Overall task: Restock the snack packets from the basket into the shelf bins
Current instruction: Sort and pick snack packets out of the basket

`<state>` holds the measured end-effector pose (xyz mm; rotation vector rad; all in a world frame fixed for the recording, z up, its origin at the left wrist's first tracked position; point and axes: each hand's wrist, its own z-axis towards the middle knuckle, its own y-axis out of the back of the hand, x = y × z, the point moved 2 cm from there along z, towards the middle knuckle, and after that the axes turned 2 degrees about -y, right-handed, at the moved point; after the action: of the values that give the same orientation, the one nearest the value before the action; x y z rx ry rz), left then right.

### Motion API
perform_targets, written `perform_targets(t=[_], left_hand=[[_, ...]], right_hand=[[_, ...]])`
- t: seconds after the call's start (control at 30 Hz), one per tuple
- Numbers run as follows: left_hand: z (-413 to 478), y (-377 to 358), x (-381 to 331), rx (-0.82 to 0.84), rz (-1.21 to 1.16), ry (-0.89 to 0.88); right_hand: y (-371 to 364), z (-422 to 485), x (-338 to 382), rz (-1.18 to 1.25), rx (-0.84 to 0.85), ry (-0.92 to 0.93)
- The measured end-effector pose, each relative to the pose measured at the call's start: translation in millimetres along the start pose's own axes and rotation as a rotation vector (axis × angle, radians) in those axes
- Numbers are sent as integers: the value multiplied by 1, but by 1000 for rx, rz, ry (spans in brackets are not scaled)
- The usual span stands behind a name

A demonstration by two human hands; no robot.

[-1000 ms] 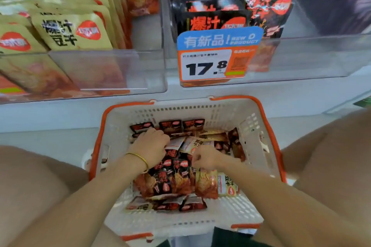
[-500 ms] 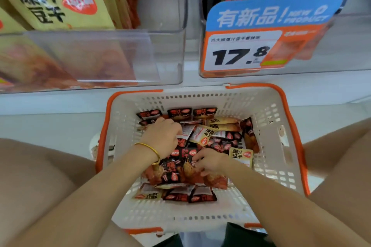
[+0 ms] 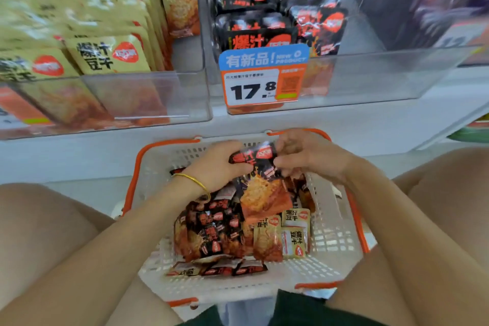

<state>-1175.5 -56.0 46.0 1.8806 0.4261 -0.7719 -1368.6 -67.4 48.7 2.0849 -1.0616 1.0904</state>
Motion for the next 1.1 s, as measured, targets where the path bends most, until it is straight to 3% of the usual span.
perform_targets(t=[0.2,0.33,0.47,0.57,0.63,0.77,0.97,1.1], left_hand=[[-21,29,-83,-93,22,-283],[-27,56,-129,-367,-177,-419],[-19,89,-153,-710,148,-567],[-2,100,-149,-764,433,-515],[4,99,-146,-752,500,-472],[9,90,-133,-698,570,-426],[12,83,-124,-651,620,-430],[13,82,-122,-655,624,-443]], right_hand=[[13,-65,46,-115,-77,241],[52,-101,87,10,-302,474],[90,-108,124,38,-686,667],[100,-104,151,65,-773,755],[102,-92,159,-74,-764,712],[106,-53,146,-403,-683,457],[102,-28,135,-683,-748,304],[97,-27,134,-723,-793,219]])
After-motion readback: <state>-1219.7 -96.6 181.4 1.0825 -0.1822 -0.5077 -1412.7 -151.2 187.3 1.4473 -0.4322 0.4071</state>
